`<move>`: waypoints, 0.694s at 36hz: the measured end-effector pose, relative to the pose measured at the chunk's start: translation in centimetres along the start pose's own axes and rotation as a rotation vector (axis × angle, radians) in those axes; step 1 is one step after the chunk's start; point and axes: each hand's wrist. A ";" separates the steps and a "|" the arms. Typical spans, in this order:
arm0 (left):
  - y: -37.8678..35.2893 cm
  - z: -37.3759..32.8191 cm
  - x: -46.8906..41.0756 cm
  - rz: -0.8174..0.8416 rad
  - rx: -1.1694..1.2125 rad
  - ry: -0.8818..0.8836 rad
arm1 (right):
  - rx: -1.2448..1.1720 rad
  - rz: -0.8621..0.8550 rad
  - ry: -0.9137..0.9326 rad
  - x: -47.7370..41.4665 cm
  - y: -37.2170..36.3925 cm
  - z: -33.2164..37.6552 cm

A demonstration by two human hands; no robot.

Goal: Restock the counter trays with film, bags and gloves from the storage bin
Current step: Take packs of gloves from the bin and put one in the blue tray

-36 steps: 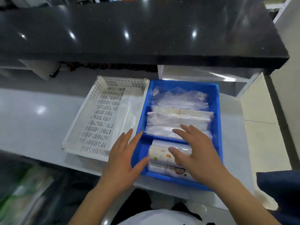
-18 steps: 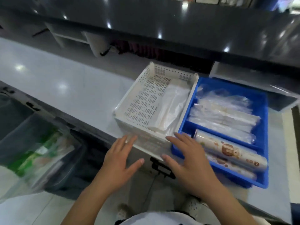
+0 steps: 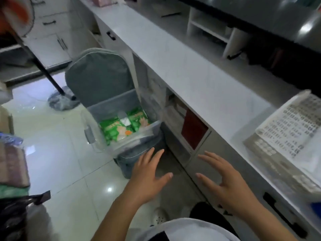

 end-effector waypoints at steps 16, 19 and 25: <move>7.8 13.1 -0.4 -0.145 0.227 0.403 | 0.116 0.370 0.203 -22.5 -6.7 8.0; 10.9 14.2 -2.6 -0.145 0.240 0.450 | 0.109 0.384 0.233 -27.4 -6.9 9.6; 17.1 15.8 -8.8 -0.141 0.389 0.499 | 0.096 0.414 0.172 -37.5 -8.9 9.2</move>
Point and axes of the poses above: each hand's wrist, its own x-axis away from the middle knuckle, its own y-axis out of the back of the hand, z = x × y, and after that the axes turned 8 degrees about z, right-handed
